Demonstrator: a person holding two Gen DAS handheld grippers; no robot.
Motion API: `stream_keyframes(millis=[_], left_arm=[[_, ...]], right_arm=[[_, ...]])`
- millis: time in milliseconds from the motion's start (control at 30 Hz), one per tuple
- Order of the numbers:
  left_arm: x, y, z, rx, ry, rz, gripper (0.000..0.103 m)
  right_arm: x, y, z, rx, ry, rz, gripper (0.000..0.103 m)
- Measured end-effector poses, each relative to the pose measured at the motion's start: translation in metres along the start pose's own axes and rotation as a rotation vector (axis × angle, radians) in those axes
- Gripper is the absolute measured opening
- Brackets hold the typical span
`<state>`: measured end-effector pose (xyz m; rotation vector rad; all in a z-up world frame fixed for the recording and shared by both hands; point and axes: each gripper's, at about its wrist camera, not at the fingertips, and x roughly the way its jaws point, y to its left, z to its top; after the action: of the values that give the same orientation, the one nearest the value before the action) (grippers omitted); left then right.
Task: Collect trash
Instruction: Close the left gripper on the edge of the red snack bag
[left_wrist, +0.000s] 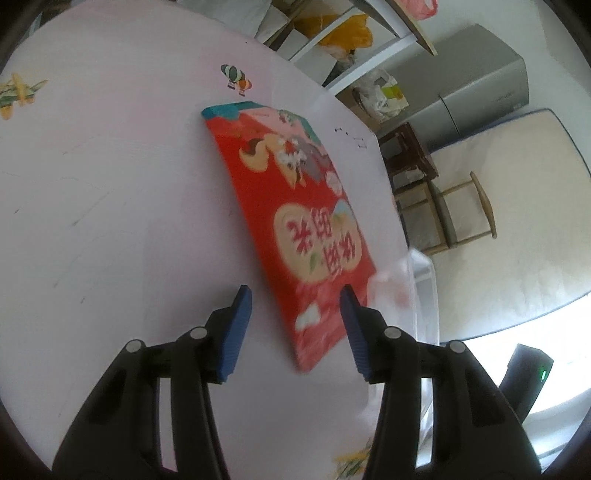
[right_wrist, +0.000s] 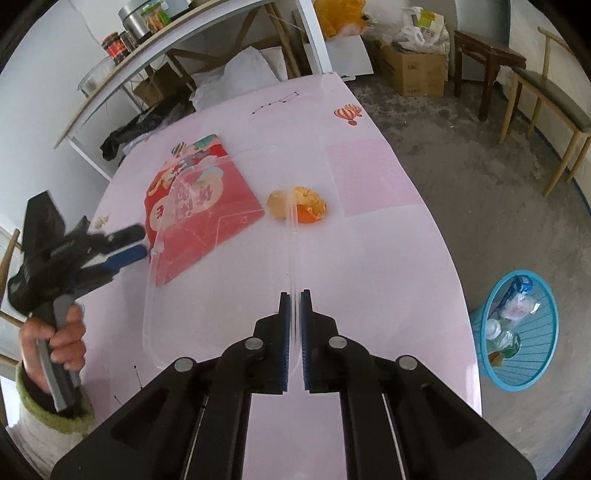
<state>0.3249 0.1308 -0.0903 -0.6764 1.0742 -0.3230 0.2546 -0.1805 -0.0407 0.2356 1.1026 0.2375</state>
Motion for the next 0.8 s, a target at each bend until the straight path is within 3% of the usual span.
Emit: stream_keyframes(millis=[133,400,567,800], left_arm=[[0.009,-0.002,0.013,-0.031,-0.026,0.018,0.042],[0.021,0.004,0.018,-0.082,-0.046,0.048,0.001],[0.004,0.003,0.012,-0.050,-0.095,0.046,0.000],[-0.070,-0.001,-0.021,0.086,-0.167,0.077,0.000]], right_arm=[[0.001,-0.005,-0.001,0.012,-0.006,0.019,0.006],[0.002,-0.010,-0.003,0.034,-0.008,0.049,0.006],[0.001,-0.011,-0.004,0.053,-0.002,0.068,0.006],[-0.009,-0.005,-0.017,0.036,0.019,0.085,0.006]])
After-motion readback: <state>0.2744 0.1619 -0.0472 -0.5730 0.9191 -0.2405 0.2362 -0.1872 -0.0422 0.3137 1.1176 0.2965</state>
